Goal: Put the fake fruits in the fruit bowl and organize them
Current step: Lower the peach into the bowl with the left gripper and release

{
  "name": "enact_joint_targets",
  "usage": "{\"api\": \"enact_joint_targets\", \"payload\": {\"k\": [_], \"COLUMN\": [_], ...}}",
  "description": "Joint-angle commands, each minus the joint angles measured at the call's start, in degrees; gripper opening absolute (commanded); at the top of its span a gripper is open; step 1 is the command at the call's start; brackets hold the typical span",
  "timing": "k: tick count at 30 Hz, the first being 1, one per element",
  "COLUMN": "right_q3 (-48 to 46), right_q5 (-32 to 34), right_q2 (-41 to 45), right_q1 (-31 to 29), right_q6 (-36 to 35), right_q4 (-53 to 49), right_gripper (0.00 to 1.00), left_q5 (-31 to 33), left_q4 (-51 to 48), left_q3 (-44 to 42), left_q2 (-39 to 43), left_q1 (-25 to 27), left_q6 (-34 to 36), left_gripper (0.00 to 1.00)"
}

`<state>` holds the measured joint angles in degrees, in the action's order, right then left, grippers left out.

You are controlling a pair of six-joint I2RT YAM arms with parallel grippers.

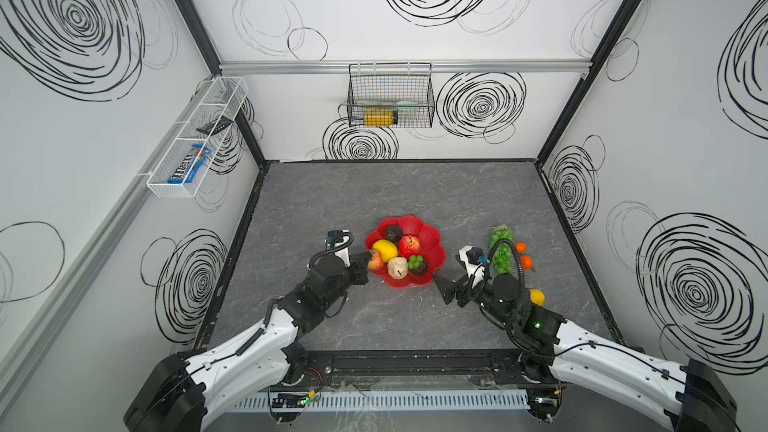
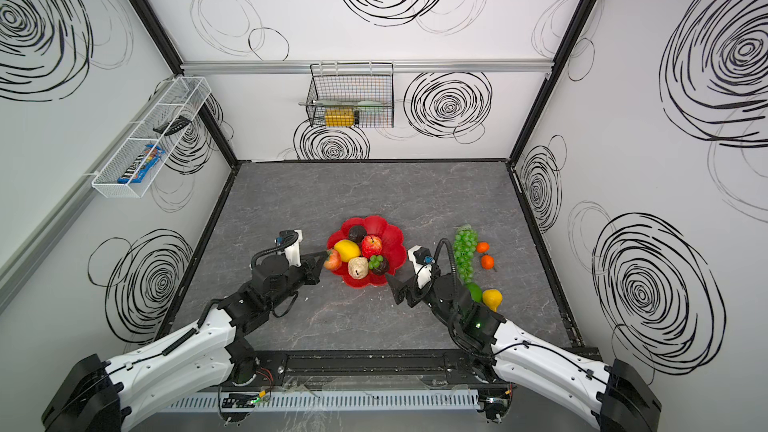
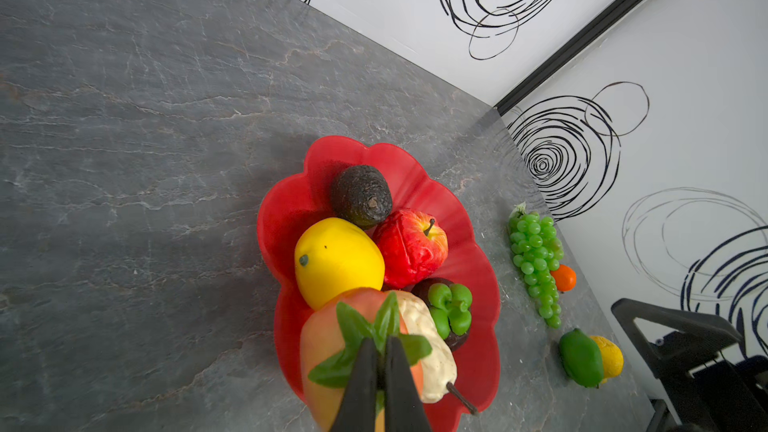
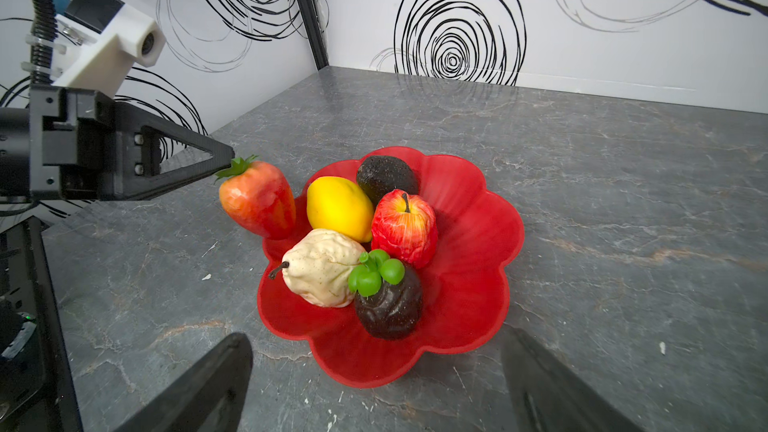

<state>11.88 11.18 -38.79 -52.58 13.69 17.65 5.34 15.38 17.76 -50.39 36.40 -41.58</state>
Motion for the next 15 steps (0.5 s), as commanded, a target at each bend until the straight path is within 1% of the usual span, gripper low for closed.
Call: {"api": "enact_joint_targets", "payload": {"k": [1, 6, 15], "right_q3": [-0.23, -0.28, -0.14], "right_q5": [-0.47, -0.68, -1.07], "right_q2": [-0.29, -0.57, -1.37], "right_q1": [0.28, 0.45, 0.60], "right_q6": [0.47, 0.46, 0.46], "right_q4": [2.31, 2.78, 2.80], "right_gripper": [0.97, 0.97, 0.97], "left_q5": [1.51, 0.83, -0.33], "left_q4": [6.18, 7.36, 8.63], "left_q3": [-1.02, -1.14, -1.30], "left_q2": [-0.94, -3.58, -7.17], "left_q1": [-0.28, -0.19, 0.24], "left_q6": [-1.30, -1.30, -2.44], "left_gripper": [0.04, 0.05, 0.11]}}
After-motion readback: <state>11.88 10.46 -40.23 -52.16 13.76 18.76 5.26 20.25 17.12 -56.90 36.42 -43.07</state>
